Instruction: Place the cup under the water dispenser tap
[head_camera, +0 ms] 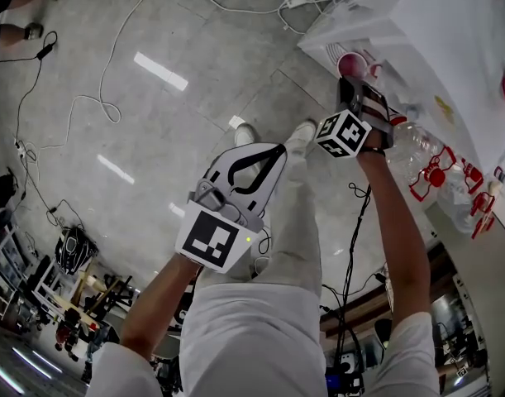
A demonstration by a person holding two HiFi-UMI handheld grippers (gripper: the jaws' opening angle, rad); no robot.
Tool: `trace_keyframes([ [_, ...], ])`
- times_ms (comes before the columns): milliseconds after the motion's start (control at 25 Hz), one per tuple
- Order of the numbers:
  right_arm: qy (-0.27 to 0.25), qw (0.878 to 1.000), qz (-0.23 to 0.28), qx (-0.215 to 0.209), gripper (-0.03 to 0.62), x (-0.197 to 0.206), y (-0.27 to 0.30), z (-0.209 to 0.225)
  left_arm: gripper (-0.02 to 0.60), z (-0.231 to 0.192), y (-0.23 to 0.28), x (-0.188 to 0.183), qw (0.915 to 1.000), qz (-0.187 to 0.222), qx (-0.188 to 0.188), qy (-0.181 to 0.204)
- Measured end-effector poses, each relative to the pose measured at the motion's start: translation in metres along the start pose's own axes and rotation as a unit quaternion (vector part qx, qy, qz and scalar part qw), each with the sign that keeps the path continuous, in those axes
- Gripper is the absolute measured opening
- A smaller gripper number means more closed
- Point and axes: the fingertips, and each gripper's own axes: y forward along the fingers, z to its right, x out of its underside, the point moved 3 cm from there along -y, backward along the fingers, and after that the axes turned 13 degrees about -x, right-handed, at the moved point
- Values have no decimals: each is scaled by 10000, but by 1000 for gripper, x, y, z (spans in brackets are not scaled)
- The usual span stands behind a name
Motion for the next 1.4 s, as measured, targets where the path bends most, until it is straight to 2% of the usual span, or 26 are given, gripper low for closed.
trace_keyframes([
  [200,4,10000,-35,31,34,1,1,1,0,1,-2,0,10000,21,-23,0],
  [480,82,10000,5,33,107,-1,-4,1,0,3,-9,1,10000,12,-49,25],
  [920,261,9994,178,165,118,-7,-34,-1,0,11,-27,-14,9997,115,-29,198],
  [1080,250,9993,219,189,110,-11,-52,-6,0,12,-41,-23,9994,160,-26,316],
  [1320,229,9989,283,283,22,-23,-87,-11,0,14,-67,-39,9989,279,-53,360],
  [1400,290,9986,358,270,12,-29,-98,-11,0,14,-75,-43,9988,250,-70,416],
])
